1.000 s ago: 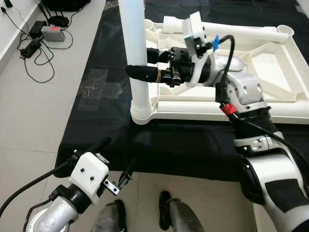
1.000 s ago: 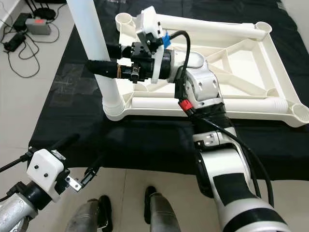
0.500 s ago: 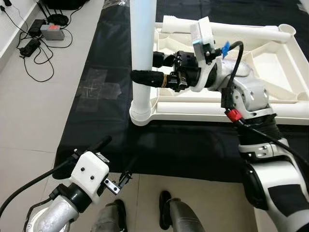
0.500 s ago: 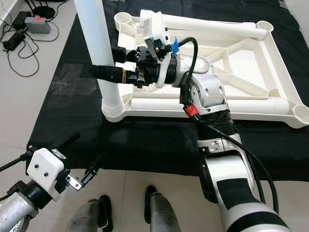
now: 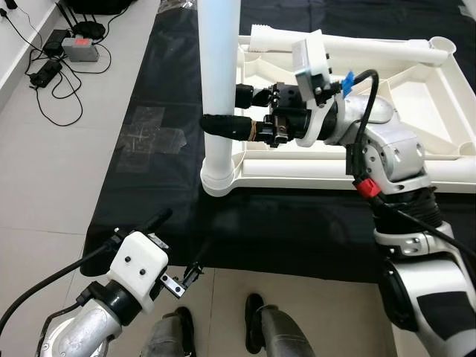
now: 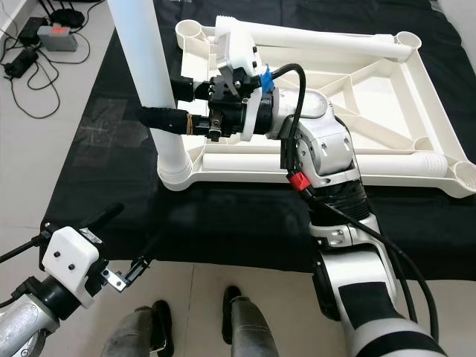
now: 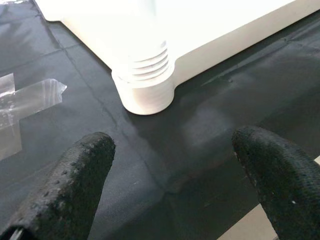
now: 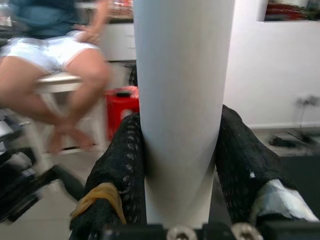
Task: Building children table
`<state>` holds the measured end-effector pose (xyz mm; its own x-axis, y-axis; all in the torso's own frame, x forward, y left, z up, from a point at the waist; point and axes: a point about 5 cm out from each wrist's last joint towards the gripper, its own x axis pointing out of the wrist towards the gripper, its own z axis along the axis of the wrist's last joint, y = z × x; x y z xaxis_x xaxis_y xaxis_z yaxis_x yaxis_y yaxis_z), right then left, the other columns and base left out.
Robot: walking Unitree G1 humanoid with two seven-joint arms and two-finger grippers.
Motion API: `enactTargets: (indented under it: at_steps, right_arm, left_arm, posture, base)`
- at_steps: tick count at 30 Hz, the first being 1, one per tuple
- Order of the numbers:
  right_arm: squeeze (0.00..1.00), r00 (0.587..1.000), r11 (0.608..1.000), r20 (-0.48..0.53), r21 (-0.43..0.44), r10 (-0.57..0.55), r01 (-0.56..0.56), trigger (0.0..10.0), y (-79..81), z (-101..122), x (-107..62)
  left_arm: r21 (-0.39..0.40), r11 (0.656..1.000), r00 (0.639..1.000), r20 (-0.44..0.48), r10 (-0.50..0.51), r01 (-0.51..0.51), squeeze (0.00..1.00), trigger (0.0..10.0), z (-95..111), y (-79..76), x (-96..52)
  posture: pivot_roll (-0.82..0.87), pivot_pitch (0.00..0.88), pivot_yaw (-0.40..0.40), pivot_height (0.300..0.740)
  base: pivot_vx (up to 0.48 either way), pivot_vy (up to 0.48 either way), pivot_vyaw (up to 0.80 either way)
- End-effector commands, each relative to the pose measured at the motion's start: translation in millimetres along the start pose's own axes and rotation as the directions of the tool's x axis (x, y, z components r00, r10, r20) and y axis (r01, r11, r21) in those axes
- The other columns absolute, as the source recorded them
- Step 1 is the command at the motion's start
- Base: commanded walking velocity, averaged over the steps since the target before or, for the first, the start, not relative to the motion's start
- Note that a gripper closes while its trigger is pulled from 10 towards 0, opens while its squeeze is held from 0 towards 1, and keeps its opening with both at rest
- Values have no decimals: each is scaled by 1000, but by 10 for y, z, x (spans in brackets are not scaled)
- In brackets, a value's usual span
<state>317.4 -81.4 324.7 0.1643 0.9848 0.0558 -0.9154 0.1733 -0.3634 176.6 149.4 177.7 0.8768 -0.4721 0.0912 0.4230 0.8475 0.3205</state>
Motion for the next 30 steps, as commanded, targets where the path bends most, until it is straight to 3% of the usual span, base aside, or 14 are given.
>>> enactTargets:
  at_steps: [1,4,5,6,7,9,10,11,12,16,26,27,28,30]
  right_arm:
    - [0,992,996,-119,70,-46,55,10000,14,-246,-21]
    - [0,960,971,-184,75,-211,228,10000,86,-352,-27]
    - [0,863,888,-275,63,-424,456,10000,245,-525,-88]
    - [0,863,888,-275,63,-424,456,10000,245,-525,-88]
    - [0,756,786,-325,56,-568,615,10000,412,-632,-153]
    - [0,756,786,-325,56,-568,615,10000,412,-632,-153]
    - [0,668,696,-357,64,-653,715,10000,525,-715,-196]
    - [0,668,696,-357,64,-653,715,10000,525,-715,-196]
    - [0,616,642,-354,57,-703,765,10000,547,-757,-179]
    - [0,592,611,-333,56,-734,790,10000,499,-814,-85]
    - [0,587,607,-334,56,-737,793,10000,455,-877,-8]
    - [0,571,592,-337,51,-748,805,10000,447,-871,8]
    - [0,571,592,-337,51,-748,805,10000,447,-871,8]
    - [0,542,564,-343,41,-767,825,10000,445,-855,25]
  left_arm:
    - [-6,1000,999,-31,-11,11,0,10000,-63,-25,-27]
    - [-6,1000,999,-33,-10,10,0,10000,-75,-37,-27]
    - [-4,1000,999,-37,-6,6,0,10000,-103,-40,-18]
    - [-4,1000,999,-37,-6,6,0,10000,-103,-40,-18]
    - [-1,1000,999,-41,-2,2,0,10000,-138,-32,1]
    - [-1,1000,999,-41,-2,2,0,10000,-138,-32,1]
    - [2,1000,999,-46,-1,1,0,10000,-192,-21,35]
    - [2,1000,999,-46,-1,1,0,10000,-192,-21,35]
    - [4,1000,999,-52,1,-1,0,10000,-269,-3,88]
    - [5,1000,998,-65,23,-22,0,10000,-400,42,172]
    - [22,992,991,-50,123,-122,0,10000,-395,240,253]
    - [30,984,983,42,176,-178,0,10000,-154,474,348]
    - [30,984,983,42,176,-178,0,10000,-154,474,348]
    - [23,980,957,220,189,-199,0,10000,330,751,479]
  posture:
    - [-27,330,-77,740]
    - [-17,317,-98,740]
    - [-16,299,-101,740]
    - [-16,299,-101,740]
    - [-28,290,-91,740]
    - [-28,290,-91,740]
    - [-47,256,-82,740]
    - [-47,256,-82,740]
    - [-32,204,-76,740]
    - [-10,152,-80,740]
    - [6,109,-87,740]
    - [16,89,-88,740]
    - [16,89,-88,740]
    - [17,84,-87,740]
  base:
    - [0,0,0]
    - [0,0,0]
    - [0,0,0]
    - [0,0,0]
    - [0,0,0]
    - [0,0,0]
    - [0,0,0]
    - [0,0,0]
    - [0,0,0]
    - [0,0,0]
    - [0,0,0]
    - [0,0,0]
    - [0,0,0]
    - [0,0,0]
